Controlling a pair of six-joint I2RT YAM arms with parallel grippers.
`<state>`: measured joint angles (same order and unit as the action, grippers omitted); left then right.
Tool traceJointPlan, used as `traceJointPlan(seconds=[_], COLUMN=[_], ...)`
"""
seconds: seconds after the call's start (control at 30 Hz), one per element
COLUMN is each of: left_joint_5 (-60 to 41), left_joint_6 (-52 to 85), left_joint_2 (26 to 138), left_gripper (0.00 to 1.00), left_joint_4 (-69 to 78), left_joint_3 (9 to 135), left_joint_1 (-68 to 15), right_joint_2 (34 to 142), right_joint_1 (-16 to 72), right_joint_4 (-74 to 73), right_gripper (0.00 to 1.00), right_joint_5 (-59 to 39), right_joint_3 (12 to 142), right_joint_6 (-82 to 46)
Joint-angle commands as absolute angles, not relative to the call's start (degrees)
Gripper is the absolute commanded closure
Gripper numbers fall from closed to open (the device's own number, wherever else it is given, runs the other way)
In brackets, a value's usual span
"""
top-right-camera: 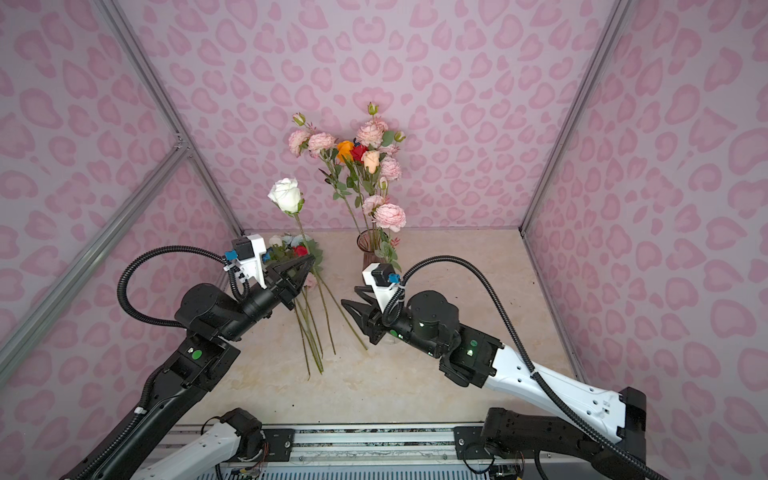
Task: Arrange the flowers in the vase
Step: 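Grasp the white rose stem with the right gripper beside the left gripper, then lift the white rose away with the right gripper while the left gripper opens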
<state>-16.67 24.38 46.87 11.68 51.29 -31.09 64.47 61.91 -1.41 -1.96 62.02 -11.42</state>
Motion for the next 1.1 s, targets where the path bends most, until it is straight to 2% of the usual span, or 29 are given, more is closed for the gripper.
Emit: traceJointPlan(seconds=[0.0,0.13,0.17,0.2,0.27,0.37,0.43,0.5,0.53,0.63,0.73,0.93,1.0,1.07], left_joint_5=[-18.2,-17.7,-17.7,-17.6,-17.1,-16.9,-16.2,-15.0,-13.6,-7.2,3.8,35.8,39.4,38.8], left_joint_6=[24.1,23.9,23.9,23.7,23.3,23.1,23.1,22.9,23.1,23.2,24.5,35.9,38.5,39.3], left_joint_2=[45.9,44.5,44.1,43.8,43.1,42.5,42.4,42.3,42.2,40.6,36.8,33.3,33.9,34.7], left_gripper=[0.97,0.97,0.97,0.97,0.97,0.96,0.88,0.73,0.60,0.44,0.38,0.34,0.34,0.34], left_joint_4=[13.7,14.1,14.2,14.2,13.9,14.4,13.5,12.6,11.6,7.3,5.9,-7.0,-11.5,-12.8], left_joint_3=[50.5,49.1,48.8,48.6,48.3,47.6,47.9,48.1,48.2,48.0,44.3,39.3,38.9,37.8], left_joint_1=[-34.0,-35.9,-36.1,-36.1,-36.2,-36.2,-36.2,-36.2,-36.2,-36.2,-36.2,-35.9,-35.3,-34.6], right_joint_2=[68.7,73.2,73.9,74.4,74.9,75.3,75.3,74.9,74.5,72.6,69.2,60.6,58.6,57.1], right_joint_1=[62.9,63.0,63.0,63.0,63.0,63.1,63.4,63.7,63.7,63.7,63.7,59.8,57.1,53.7], right_joint_4=[0.2,0.0,-0.5,-0.8,-1.6,-2.8,-3.1,-3.4,-3.7,-2.5,0.3,2.0,2.5,3.3], right_gripper=[0.57,0.57,0.61,0.67,0.88,1.00,1.00,1.00,1.00,1.00,1.00,1.00,1.00,1.00], right_joint_5=[-2.2,-1.8,-1.9,-2.0,-2.2,-3.0,-2.9,-2.0,-1.5,1.4,5.4,11.2,10.9,10.1], right_joint_3=[65.8,69.1,69.5,69.7,69.9,69.7,69.6,69.5,69.3,69.3,69.9,68.9,69.3,70.2], right_joint_6=[-10.9,-13.1,-13.5,-13.9,-14.9,-15.5,-15.2,-14.9,-14.6,-13.5,-11.2,-8.4,-8.5,-9.0])
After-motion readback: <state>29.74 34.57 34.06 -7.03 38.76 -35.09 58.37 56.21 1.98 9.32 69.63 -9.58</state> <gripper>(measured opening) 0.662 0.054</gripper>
